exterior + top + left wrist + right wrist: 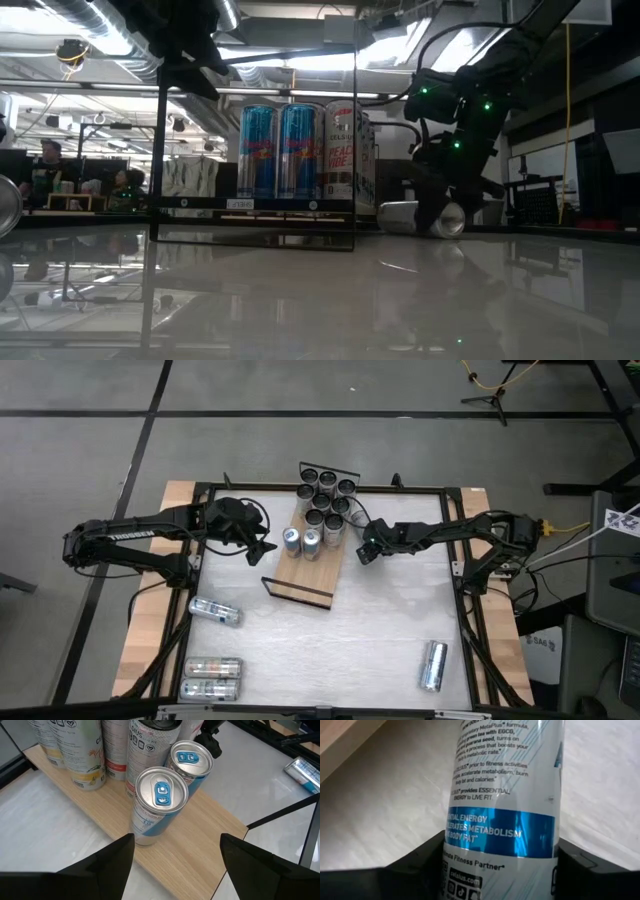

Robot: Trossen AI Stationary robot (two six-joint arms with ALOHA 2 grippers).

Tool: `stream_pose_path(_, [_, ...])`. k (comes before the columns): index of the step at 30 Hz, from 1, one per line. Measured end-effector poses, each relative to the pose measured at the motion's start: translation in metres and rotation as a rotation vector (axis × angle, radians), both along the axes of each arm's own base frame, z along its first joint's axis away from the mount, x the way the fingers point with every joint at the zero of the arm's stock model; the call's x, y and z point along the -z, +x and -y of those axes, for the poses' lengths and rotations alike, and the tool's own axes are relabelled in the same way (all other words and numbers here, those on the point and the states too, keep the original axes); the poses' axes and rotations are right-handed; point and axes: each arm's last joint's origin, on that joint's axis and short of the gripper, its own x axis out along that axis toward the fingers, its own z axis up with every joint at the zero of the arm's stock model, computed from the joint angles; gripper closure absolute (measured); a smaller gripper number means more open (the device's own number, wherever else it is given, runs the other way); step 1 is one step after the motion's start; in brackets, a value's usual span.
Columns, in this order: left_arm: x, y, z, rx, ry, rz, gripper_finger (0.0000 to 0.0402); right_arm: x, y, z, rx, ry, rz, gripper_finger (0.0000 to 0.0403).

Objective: Place canned beverage on shelf
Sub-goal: Put the top right blue soda can on the shelf

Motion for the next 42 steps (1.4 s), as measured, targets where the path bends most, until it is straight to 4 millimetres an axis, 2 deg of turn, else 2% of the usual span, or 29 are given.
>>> stream_pose_path(9, [0.000,0.000,0.000,0.000,0.000,0.000,0.0115,-0.007,-0.006,-0.002,-0.013,0.010,-0.017,0.0148])
stream_pose_path(19, [0.000,0.000,0.000,0.000,0.001,0.003,0.0115,-0.057,-0.034,-0.011,-0.072,0.013,0.062,0.0152])
stream_pose_path(32, [-0.010,0.005,-0.001,0.051,0.078,0.099,0.0115,-0.138,-0.080,-0.035,-0.288,0.178,0.551,0.0152])
stream_pose_path(36, [-0.016,0.009,-0.002,0.092,0.140,0.165,0.0115,-0.155,-0.083,-0.042,-0.400,0.291,0.721,0.0152])
stream_pose_path(42, [-0.037,0.018,0.004,0.264,0.353,0.354,0.0115,-0.167,-0.076,-0.045,-0.518,0.457,0.864,0.0149])
